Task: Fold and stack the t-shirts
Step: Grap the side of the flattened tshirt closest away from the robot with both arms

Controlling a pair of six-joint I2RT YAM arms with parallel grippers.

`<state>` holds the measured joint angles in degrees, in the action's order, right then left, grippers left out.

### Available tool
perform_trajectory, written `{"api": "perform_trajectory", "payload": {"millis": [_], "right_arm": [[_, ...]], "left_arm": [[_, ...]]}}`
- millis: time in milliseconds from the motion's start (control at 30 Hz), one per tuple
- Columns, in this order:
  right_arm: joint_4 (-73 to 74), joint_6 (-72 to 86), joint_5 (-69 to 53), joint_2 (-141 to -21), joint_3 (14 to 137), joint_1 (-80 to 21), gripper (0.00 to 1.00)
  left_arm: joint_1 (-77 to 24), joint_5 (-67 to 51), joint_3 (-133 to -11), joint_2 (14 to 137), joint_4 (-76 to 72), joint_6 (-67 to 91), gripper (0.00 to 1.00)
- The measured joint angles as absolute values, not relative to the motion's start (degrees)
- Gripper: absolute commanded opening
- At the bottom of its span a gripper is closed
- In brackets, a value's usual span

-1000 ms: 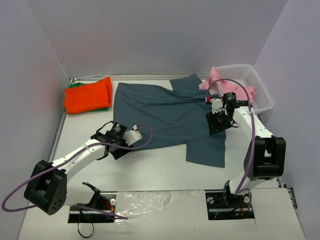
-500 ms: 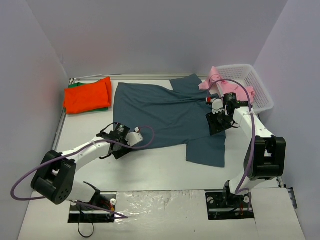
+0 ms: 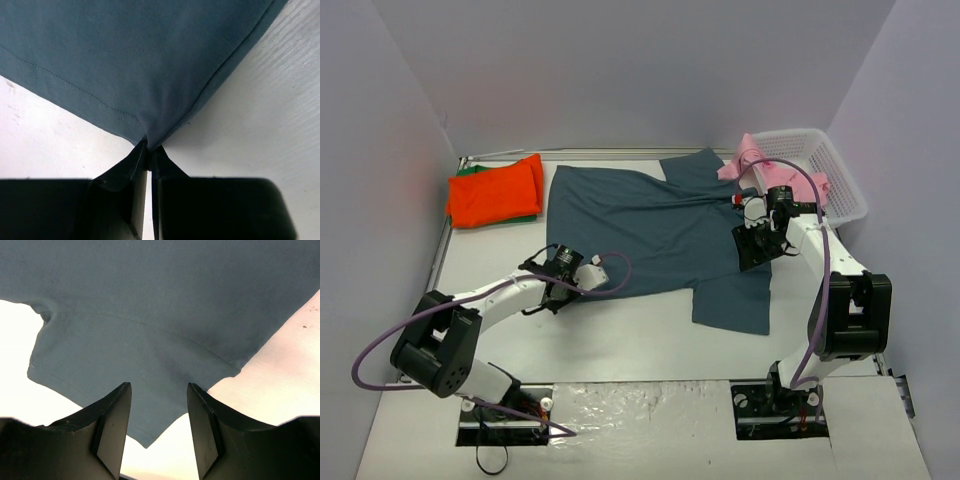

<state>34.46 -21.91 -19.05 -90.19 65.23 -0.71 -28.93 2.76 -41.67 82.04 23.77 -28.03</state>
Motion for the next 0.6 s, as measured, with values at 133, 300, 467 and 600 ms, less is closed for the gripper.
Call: {"api": "perform_trajectory", "payload": {"millis": [133, 300, 467, 600], "right_arm": [[34.44, -21.91, -19.07, -90.19, 65.21, -0.71, 0.45], [34.61, -22.02, -18.63, -88.92, 65.08, -0.71, 0.46], [35.44, -24.27, -17.41, -85.56, 65.08, -0.71, 0.49], [37.30, -30.76, -17.45, -80.90, 65.10, -0.67, 0.52]], "left_arm": [[-28.93, 2.31, -42.15, 81.54, 24.21, -28.05, 0.02], [-28.93, 1.78, -43.00, 76.66, 27.03, -28.08, 0.02], [-28.62, 1.48, -44.07, 71.59, 29.93, -27.86, 0.02], [-27.55, 1.50, -45.25, 72.62, 31.77, -27.22, 0.02]]}}
